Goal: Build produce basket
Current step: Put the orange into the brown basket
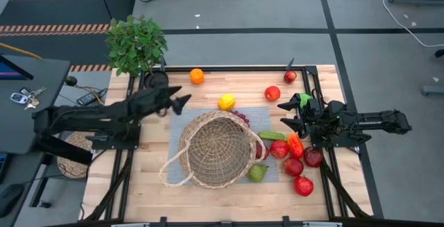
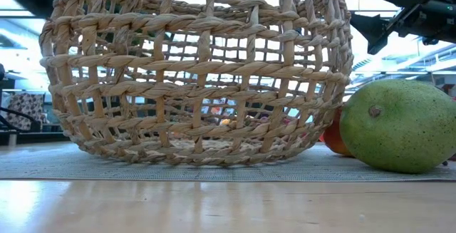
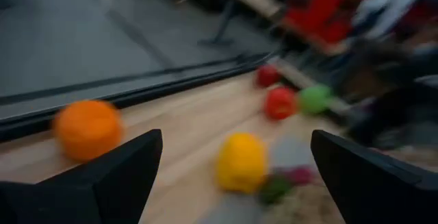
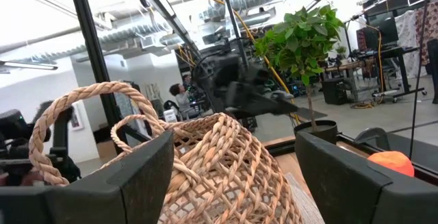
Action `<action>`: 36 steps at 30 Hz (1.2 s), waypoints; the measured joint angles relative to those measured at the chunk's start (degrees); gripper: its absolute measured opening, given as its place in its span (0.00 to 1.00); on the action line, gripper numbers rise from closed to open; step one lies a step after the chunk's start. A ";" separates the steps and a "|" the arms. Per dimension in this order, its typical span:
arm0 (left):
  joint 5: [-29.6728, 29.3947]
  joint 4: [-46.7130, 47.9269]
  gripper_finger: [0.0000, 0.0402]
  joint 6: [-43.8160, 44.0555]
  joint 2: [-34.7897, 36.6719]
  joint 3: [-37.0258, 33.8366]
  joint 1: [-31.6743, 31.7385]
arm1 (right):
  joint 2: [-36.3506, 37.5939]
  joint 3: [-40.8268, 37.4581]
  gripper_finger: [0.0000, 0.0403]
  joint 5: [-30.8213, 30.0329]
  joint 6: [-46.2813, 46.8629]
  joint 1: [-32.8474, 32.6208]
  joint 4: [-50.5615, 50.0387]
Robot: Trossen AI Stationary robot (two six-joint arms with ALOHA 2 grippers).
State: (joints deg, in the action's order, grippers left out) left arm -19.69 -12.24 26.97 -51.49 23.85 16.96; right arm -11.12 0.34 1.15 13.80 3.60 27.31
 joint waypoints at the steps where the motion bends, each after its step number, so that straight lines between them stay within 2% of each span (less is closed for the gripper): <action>1: 1.49 1.05 0.95 -0.80 -2.71 1.86 2.07 | -0.01 0.01 0.77 0.00 -0.02 0.00 0.00; 7: 9.28 1.60 0.94 -6.93 -17.89 11.47 10.21 | -0.02 0.01 0.77 0.00 -0.02 0.02 0.00; 13: 13.90 1.97 0.94 -11.92 -29.69 19.28 14.23 | -0.02 0.01 0.77 0.00 -0.02 0.01 0.00; 22: 13.86 4.65 0.94 -19.62 -41.45 30.40 16.05 | -0.02 0.01 0.77 0.00 -0.02 0.02 0.00; 27: 13.31 12.30 0.94 -21.72 -47.02 36.32 18.95 | -0.02 0.01 0.77 0.00 0.00 0.01 0.00; 33: 4.71 20.73 0.94 -21.84 -49.64 41.37 21.93 | -0.02 0.01 0.77 0.02 0.00 0.02 0.00; 36: 4.20 21.28 0.94 -21.87 -49.93 42.21 22.38 | -0.01 0.02 0.77 0.00 -0.01 0.01 0.00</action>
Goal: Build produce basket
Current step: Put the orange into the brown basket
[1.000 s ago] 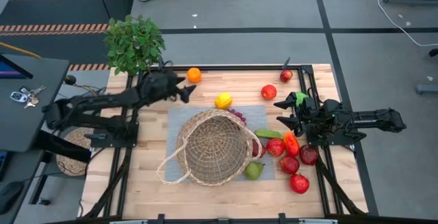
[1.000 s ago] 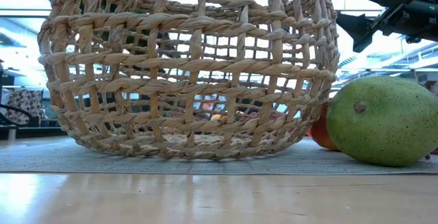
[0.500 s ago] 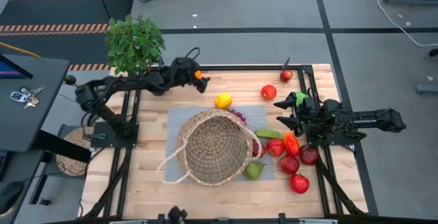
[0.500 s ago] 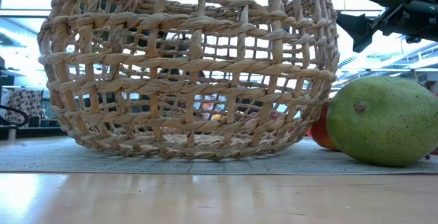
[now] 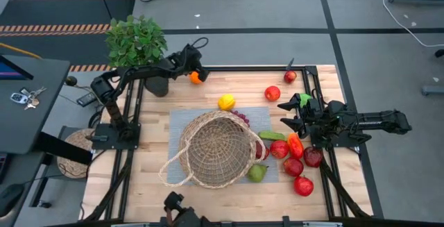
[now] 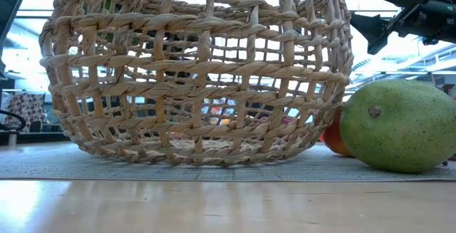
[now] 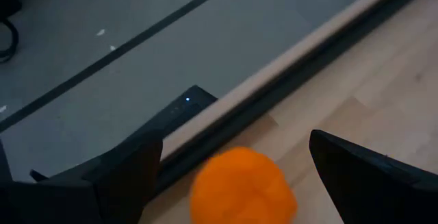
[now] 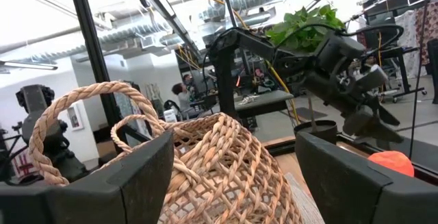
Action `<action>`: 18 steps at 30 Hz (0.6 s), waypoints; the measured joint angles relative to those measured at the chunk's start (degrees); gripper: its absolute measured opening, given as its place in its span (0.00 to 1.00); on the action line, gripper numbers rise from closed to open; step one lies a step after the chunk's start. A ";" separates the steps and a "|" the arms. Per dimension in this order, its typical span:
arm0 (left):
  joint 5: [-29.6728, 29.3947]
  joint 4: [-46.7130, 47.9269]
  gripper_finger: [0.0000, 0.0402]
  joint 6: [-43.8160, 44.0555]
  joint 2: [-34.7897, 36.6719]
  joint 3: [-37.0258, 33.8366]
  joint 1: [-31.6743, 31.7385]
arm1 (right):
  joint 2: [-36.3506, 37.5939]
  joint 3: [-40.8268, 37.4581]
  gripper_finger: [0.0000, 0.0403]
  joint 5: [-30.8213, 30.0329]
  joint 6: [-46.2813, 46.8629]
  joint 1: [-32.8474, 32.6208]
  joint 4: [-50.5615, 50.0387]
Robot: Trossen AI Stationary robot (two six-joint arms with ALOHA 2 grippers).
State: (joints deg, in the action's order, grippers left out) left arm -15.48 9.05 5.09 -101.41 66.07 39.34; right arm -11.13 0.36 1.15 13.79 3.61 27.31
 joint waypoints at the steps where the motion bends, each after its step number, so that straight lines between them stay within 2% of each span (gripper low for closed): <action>1: -0.01 -0.22 0.94 -0.10 0.05 0.08 0.03 | 0.00 -0.01 0.77 0.00 -0.01 0.01 0.00; 10: 0.21 2.72 0.94 0.43 0.05 0.04 1.17 | -0.01 -0.02 0.77 0.00 0.00 0.01 0.00; 14: 1.79 5.59 0.97 0.46 0.05 0.02 1.04 | -0.01 0.00 0.77 0.00 0.00 0.00 0.00; 18: 1.78 4.51 0.99 1.94 -1.50 0.03 1.72 | -0.01 0.00 0.77 0.00 -0.01 -0.01 0.00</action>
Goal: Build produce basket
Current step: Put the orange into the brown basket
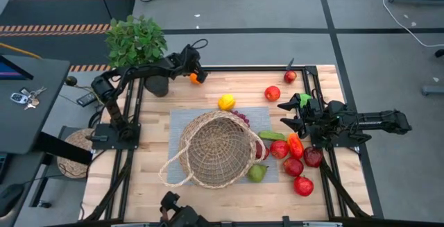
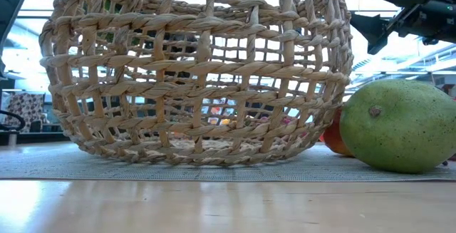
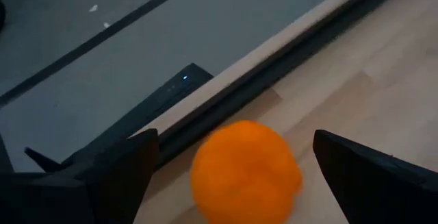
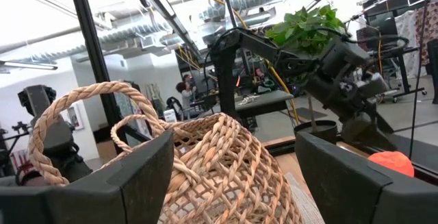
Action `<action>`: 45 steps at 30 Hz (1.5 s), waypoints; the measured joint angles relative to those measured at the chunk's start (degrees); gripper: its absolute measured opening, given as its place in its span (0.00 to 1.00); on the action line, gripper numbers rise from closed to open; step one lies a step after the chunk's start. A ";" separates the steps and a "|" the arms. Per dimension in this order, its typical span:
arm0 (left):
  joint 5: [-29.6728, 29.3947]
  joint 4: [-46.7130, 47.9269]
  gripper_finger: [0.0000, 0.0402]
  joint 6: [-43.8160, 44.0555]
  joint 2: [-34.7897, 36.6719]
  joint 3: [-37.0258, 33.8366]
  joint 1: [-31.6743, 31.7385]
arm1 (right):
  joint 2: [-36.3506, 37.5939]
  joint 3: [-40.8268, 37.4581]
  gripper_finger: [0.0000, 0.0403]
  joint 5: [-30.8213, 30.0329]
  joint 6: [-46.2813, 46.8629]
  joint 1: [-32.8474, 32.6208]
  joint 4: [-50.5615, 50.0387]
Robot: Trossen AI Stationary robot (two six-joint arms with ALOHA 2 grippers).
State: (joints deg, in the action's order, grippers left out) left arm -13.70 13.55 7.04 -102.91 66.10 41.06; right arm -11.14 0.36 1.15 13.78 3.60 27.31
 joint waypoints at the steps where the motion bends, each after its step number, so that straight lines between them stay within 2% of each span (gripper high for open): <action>1: -0.03 0.13 0.99 0.31 -0.77 -0.04 0.15 | 0.02 0.00 0.77 0.00 0.02 0.00 0.00; 9: 0.01 -0.58 0.99 1.77 -6.81 -0.06 0.89 | 0.00 -0.02 0.77 0.00 0.02 0.00 0.00; 20: -0.20 -0.67 0.97 -0.01 -7.78 -0.08 0.96 | 0.01 -0.01 0.77 0.00 0.02 0.00 0.00; 25: -0.21 0.16 0.90 -0.34 -7.78 -0.08 1.00 | 0.01 -0.01 0.77 0.00 0.01 0.02 0.00; 35: 0.81 0.38 0.61 -2.18 -7.68 -0.08 1.00 | 0.00 0.00 0.77 0.00 0.02 0.00 0.00; 40: 5.00 1.24 0.61 -2.25 -5.74 -0.08 0.78 | 0.00 0.00 0.77 0.00 0.00 0.00 -0.02; 45: 7.92 3.22 0.64 -2.13 -0.37 -0.10 -0.47 | 0.01 0.00 0.77 0.00 0.00 0.00 0.00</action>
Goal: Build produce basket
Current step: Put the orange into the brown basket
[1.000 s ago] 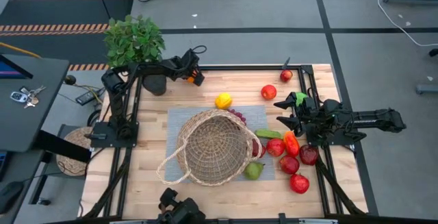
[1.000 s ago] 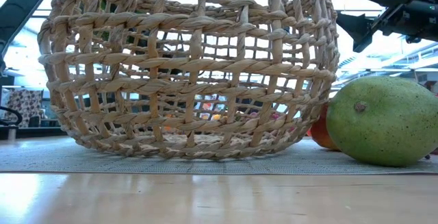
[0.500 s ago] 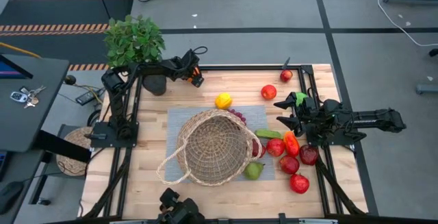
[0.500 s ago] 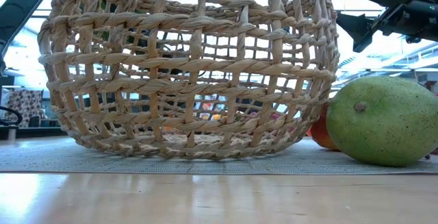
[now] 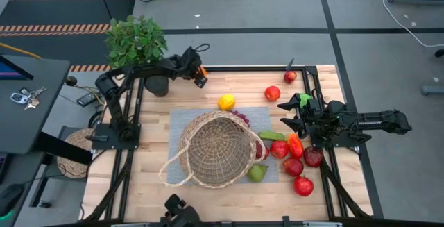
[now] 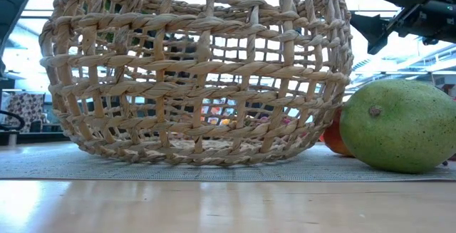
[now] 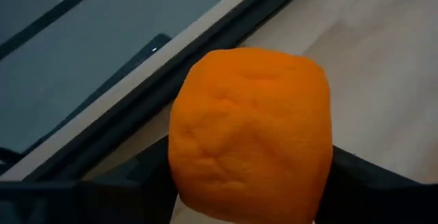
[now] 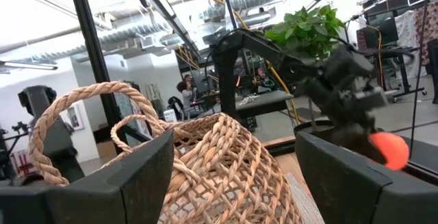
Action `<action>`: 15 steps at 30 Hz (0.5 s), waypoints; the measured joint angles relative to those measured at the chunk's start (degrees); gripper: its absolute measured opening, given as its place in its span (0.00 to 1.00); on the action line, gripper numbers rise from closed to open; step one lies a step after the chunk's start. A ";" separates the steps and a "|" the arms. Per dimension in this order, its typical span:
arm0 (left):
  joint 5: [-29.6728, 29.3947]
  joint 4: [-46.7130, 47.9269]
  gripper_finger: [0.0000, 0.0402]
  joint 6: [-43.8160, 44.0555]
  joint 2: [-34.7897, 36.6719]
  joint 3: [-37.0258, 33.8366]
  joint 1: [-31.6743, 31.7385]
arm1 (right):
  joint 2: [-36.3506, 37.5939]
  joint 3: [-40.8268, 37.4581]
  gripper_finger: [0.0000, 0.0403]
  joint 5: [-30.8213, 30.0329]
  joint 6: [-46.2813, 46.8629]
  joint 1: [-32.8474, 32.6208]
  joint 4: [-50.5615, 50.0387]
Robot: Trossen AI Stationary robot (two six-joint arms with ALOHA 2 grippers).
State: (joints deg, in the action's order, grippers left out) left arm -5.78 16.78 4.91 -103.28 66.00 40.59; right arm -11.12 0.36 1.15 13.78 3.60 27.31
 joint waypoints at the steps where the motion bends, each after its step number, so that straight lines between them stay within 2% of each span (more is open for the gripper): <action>1: 0.81 -0.11 0.64 0.27 1.44 0.00 -0.33 | -0.01 0.00 0.77 0.00 0.02 0.00 0.00; 9: 9.68 -1.95 0.63 2.37 14.56 0.02 -4.72 | -0.01 0.00 0.77 0.00 0.00 0.02 0.00; 15: 13.20 -6.58 0.63 4.02 21.55 0.02 -11.10 | -0.01 0.00 0.77 0.00 0.00 0.01 -0.02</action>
State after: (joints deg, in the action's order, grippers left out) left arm 7.42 10.19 8.92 -81.73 66.02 29.50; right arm -11.14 0.36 1.15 13.79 3.61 27.30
